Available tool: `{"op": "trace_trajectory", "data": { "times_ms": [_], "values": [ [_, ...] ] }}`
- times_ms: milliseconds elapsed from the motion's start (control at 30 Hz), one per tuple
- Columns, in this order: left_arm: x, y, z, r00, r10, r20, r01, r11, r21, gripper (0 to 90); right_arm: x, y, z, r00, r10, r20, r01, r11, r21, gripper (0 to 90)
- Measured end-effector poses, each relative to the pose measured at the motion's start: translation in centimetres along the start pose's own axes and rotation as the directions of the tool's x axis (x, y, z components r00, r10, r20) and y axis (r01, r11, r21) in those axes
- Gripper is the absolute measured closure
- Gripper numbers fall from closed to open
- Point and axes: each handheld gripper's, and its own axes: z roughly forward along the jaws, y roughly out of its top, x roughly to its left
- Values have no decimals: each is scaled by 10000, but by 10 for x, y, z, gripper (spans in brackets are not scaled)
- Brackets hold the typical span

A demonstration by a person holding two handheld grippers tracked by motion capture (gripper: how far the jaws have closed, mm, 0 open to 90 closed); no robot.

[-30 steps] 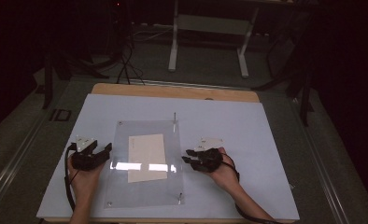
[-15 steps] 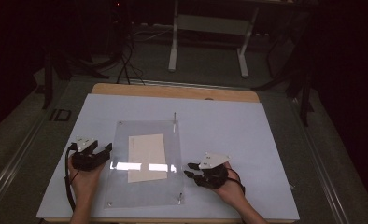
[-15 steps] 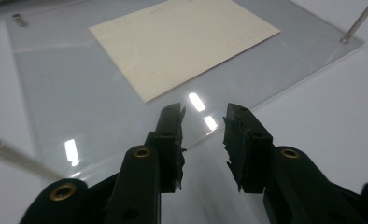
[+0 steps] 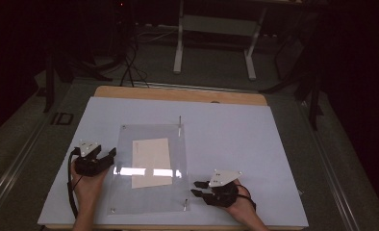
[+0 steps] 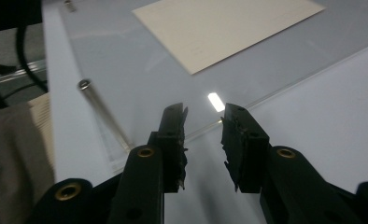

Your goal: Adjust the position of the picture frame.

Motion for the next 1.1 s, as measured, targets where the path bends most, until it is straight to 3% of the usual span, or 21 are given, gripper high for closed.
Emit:
{"op": "trace_trajectory", "data": {
  "times_ms": [333,633,1100],
  "values": [
    [0,0,0,10000,10,4,-10,10000,-3,406,19,-4,0,9952,-689,-702,686,9976,-65,708],
    [-1,0,1,10000,45,15,-45,10000,16,406,30,-3,3,9825,-1222,-1405,1218,9925,-111,704],
    [-3,0,2,9999,126,33,-126,9999,86,406,38,3,27,9878,-1250,-931,1246,9922,-105,849]
  ]
}}
